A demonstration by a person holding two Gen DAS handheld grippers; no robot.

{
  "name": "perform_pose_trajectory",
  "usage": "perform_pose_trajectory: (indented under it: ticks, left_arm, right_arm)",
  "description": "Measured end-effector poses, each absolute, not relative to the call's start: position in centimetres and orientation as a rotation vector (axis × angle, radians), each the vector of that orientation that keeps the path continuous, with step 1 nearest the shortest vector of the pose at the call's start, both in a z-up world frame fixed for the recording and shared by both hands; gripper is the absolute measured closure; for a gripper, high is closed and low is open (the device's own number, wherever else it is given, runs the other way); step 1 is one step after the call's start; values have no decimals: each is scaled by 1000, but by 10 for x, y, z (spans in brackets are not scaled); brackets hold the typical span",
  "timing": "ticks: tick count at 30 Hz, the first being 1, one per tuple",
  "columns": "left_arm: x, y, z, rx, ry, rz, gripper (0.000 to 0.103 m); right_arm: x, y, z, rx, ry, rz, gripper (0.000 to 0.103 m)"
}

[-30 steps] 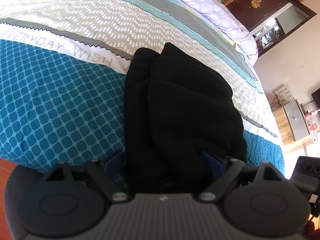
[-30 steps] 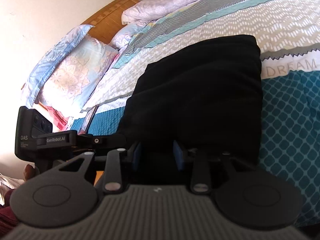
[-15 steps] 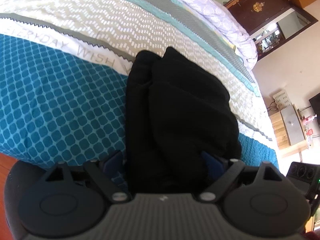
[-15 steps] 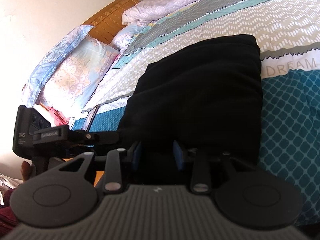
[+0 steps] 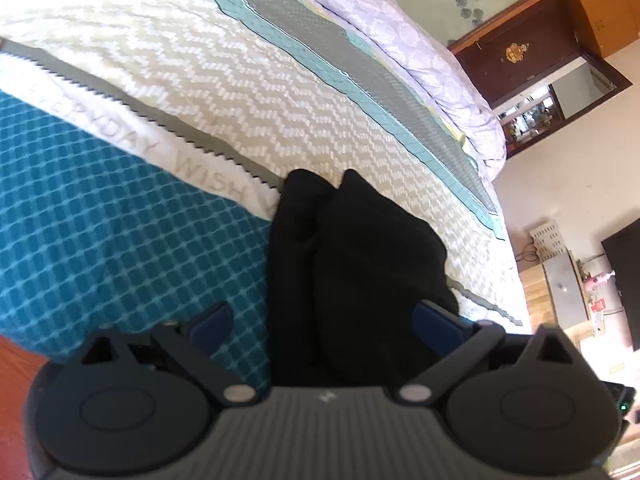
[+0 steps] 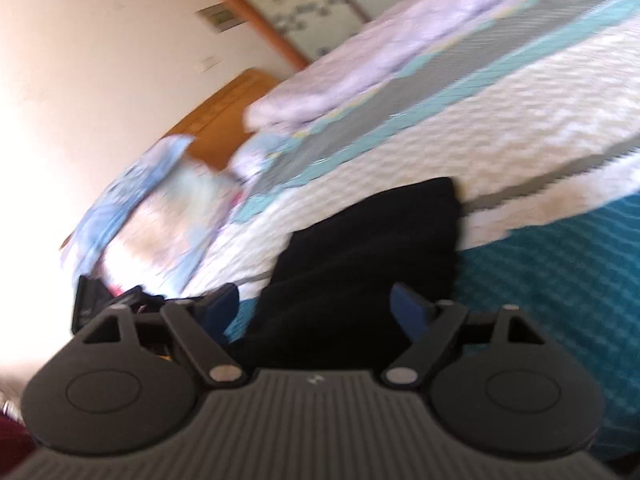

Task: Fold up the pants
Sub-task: 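Press both grippers on the folded black pants to flatten the stack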

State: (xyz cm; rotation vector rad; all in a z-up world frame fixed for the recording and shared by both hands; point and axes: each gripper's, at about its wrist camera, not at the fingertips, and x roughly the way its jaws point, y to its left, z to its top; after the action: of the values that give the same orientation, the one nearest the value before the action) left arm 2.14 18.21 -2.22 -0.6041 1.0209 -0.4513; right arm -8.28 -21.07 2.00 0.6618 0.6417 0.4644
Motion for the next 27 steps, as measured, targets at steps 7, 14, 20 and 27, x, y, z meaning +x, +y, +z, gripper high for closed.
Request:
perform_pose_trajectory:
  ticks: [7,14,20,27]
  left_arm:
    - [42,152,-46,-554,1105,-504,0]
    - [39,143,-64,-630,1151,-617,0]
    - [31,114,-57,-502,1099,-566,26]
    - [35,101,6,-469,979,-598,53]
  right_arm:
    - [-75,-225,-15,733,753,385,17]
    - [-65,-215,-35,756,828,430,16]
    - [-39,-178,-25,683,854,489,45]
    - [-55,-153,48,407,614,493,58]
